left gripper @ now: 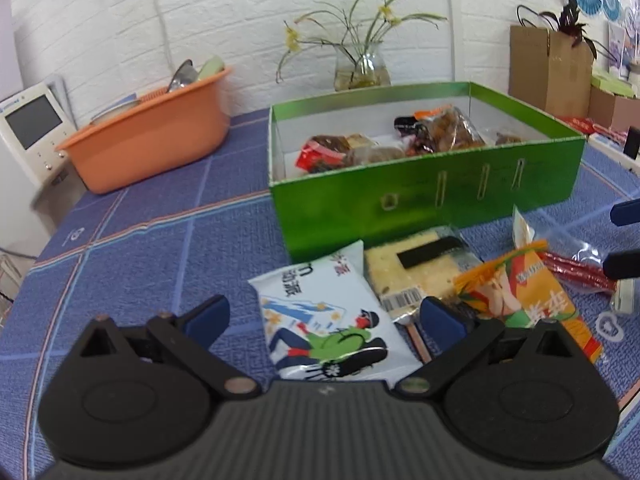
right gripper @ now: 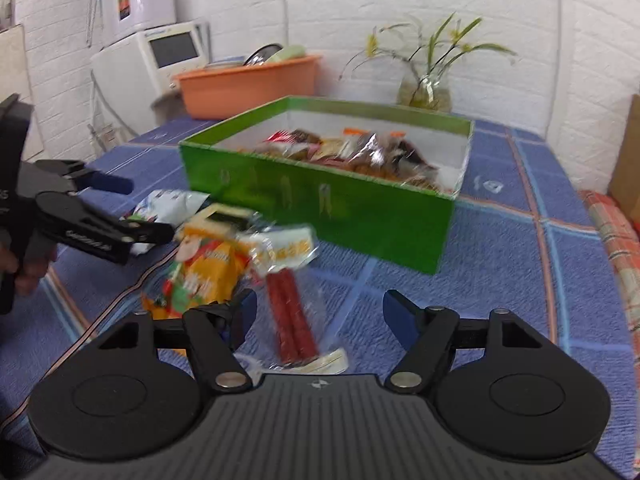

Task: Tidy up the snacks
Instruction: 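Grasp the red sausage packet with the right gripper while the left grasps the white chip bag, then carry both held packets over the green box and release them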

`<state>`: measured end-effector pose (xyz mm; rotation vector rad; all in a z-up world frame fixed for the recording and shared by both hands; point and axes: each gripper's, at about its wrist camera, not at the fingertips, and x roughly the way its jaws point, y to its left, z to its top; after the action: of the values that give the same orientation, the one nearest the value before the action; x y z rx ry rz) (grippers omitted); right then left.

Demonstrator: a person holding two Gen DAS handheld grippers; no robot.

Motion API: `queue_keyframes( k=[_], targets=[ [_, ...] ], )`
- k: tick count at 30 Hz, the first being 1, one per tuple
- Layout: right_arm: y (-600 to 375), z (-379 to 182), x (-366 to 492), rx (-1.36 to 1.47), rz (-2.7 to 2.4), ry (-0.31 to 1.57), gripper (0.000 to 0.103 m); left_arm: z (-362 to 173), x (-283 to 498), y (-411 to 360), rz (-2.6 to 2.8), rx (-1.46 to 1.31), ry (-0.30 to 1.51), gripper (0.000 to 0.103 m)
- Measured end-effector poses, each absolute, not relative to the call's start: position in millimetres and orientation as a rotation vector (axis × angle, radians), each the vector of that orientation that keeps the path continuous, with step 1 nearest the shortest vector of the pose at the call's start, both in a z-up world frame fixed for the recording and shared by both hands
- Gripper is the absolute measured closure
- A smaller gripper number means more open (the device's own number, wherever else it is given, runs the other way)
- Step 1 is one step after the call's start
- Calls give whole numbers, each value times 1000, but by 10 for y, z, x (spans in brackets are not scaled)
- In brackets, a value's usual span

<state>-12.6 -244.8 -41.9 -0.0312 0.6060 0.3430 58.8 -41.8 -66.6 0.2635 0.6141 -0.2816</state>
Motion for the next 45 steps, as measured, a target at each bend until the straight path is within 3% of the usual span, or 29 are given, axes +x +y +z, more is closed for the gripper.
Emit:
queue_keyframes(
  k=[12,13,14,15,17,19,20,34,45],
  targets=[
    [-2257,-539,-8,-125,395,696,0,-801,803,-304,-339,139,695,0],
    [-2219,-540,-42,-164,394,682,15,-805,786,-308,-355,139,692,1],
    [-2208,-535,-63,-169,409,678,23,-807,762,-321,-368,144,690,2],
    [-2198,-524,-78,-162,409,685,24,-800,736,-333,-380,146,684,6],
    [-2163,-505,-129,-167,382,672,33,-775,675,-324,-388,135,670,26],
    [-2146,-478,-170,-149,360,669,47,-744,637,-292,-402,128,669,32],
    [-2154,-461,-183,-124,352,673,48,-743,617,-275,-400,129,667,34],
    [-2210,-322,-426,41,303,618,51,-615,161,143,-348,13,678,38],
    [-2069,-150,-478,215,414,531,51,-201,-163,155,-299,38,527,38]
  ],
)
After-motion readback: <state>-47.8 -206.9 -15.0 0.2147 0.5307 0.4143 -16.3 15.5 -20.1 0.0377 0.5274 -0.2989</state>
